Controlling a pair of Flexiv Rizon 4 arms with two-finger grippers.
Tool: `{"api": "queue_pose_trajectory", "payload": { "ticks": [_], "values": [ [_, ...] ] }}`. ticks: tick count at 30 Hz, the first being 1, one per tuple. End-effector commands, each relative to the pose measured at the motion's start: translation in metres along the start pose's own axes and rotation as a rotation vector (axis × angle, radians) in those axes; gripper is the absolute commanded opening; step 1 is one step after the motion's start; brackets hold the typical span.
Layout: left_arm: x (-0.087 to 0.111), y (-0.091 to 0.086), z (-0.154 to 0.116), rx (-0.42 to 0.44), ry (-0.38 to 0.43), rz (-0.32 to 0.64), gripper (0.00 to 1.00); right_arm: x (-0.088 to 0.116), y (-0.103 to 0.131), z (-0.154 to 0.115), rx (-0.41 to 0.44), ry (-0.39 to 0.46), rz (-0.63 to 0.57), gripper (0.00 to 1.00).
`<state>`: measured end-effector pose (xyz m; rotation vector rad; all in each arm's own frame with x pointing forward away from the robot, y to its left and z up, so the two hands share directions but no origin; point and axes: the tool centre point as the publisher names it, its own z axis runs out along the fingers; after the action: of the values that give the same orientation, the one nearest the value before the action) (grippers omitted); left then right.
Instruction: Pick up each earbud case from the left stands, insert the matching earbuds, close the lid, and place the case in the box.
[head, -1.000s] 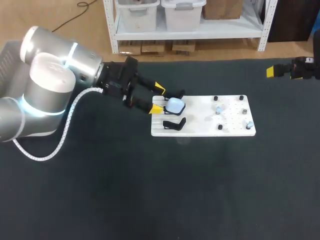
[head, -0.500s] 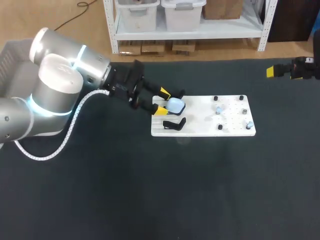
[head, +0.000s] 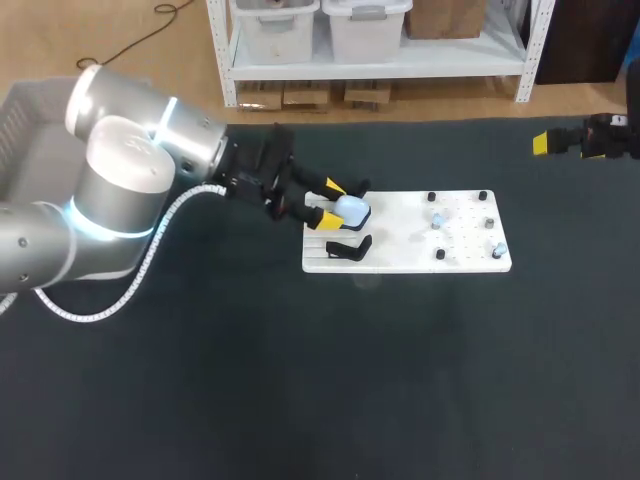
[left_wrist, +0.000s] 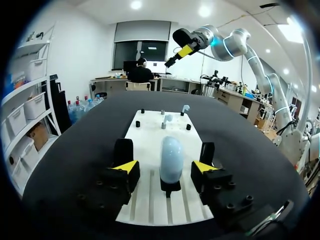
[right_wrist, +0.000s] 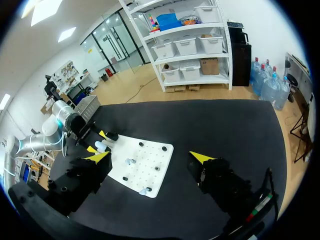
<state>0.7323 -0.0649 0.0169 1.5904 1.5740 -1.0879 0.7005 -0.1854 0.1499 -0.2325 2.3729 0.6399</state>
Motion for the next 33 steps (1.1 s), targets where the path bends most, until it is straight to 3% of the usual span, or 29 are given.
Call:
{"api": "queue_pose_trajectory", "payload": {
  "ticks": [1, 9, 27, 33],
  "values": [
    [0.0008, -0.0018, 0.0025, -0.005, -0.008, 0.001, 0.56, 0.0001, -0.0001, -0.0002, -0.001, 0.000, 0.000, 1.00],
    [0.0005, -0.0040, 0.0065, -0.002, -0.015, -0.004, 0.57, 0.0001, -0.0001, -0.0002, -0.001, 0.000, 0.000, 1.00],
    [0.0019, -0.0079, 0.0105, 0.012, -0.016, -0.003, 0.33, 0.0001, -0.0001, -0.0002, -0.001, 0.000, 0.000, 1.00],
    [0.0023, -0.0088, 0.0109, 0.012, -0.019, -0.005, 0.34, 0.0001, -0.0001, -0.0002, -0.001, 0.000, 0.000, 1.00]
  ]
}}
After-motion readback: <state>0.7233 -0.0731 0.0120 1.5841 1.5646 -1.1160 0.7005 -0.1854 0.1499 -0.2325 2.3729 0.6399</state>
